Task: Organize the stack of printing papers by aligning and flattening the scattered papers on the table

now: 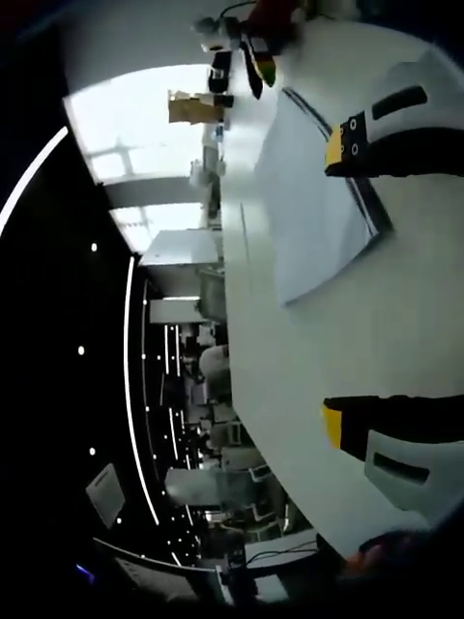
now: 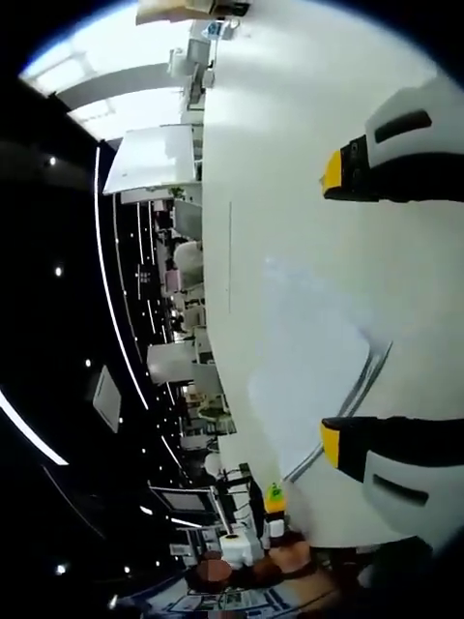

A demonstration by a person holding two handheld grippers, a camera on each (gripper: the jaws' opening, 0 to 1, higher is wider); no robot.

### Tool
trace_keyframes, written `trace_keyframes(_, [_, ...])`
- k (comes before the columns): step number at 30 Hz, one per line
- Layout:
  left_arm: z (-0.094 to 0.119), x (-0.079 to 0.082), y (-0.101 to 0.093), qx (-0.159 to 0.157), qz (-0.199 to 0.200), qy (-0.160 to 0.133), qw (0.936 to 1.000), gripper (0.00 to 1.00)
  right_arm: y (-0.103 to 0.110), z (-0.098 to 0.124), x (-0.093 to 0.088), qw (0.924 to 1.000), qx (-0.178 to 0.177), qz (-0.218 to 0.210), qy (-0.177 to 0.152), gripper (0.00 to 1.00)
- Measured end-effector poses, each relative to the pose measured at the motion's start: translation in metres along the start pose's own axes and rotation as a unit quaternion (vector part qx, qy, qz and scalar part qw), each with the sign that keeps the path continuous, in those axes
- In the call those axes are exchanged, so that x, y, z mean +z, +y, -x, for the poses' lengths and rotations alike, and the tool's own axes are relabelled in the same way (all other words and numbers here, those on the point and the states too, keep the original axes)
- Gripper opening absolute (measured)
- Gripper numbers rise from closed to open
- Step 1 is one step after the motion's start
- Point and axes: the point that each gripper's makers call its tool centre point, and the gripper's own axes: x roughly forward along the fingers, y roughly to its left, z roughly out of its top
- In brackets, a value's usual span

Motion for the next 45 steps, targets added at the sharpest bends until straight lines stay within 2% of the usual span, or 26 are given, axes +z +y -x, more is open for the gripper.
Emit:
trace_keyframes(19, [0.019, -0.003, -0.005, -0.012, 0.016, 0.005, 0.9998, 0.96, 0.000, 0.018, -0.004, 0.9999, 0.002, -0.012, 0.004, 0.89])
trace_keyframes(23, [0.022, -0.006, -0.006, -0.018, 0.016, 0.011, 0.9996, 0.96, -0.004, 0.024, 0.000, 0.9998, -0.010, -0.012, -0.010, 0.89])
trace_keyframes(27, [0.026, -0.006, -0.006, -0.019, 0.018, 0.015, 0.9995, 0.97, -0.007, 0.028, -0.003, 0.9998, -0.010, -0.016, -0.002, 0.89])
trace_keyframes(34, [0.039, 0.001, -0.009, -0.025, 0.020, 0.014, 0.9994, 0.97, -0.004, 0.035, -0.006, 0.9998, -0.007, -0.016, 0.005, 0.90])
trace_keyframes(45, [0.049, 0.010, -0.001, -0.024, 0.023, 0.011, 0.9994, 0.97, -0.007, 0.046, -0.004, 0.9998, -0.016, -0.011, 0.002, 0.90])
